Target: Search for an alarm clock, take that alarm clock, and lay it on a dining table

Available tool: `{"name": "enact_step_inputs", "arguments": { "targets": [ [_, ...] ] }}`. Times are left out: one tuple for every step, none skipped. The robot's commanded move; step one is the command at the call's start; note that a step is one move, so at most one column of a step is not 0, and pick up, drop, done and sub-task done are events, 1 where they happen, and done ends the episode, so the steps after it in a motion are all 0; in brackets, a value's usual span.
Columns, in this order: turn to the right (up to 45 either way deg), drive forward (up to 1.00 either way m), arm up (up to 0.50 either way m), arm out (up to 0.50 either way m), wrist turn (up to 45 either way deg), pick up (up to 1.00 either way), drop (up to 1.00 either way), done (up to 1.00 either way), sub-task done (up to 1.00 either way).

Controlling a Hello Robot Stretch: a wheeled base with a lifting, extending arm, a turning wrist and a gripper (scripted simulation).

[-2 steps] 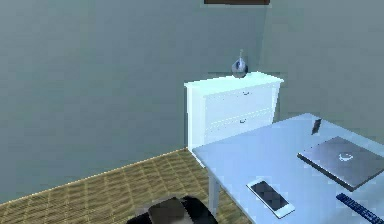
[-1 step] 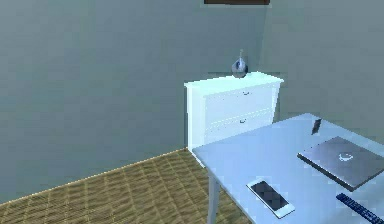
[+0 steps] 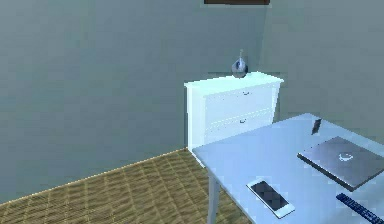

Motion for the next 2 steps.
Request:
{"name": "enact_step_inputs", "arguments": {
  "targets": [
    [0.0,0.00,-0.32,0.00,0.0,0.00,0.00,0.00,0.00],
    [0.0,0.00,0.00,0.00,0.0,0.00,1.00,0.00,0.00]
  ]
}}
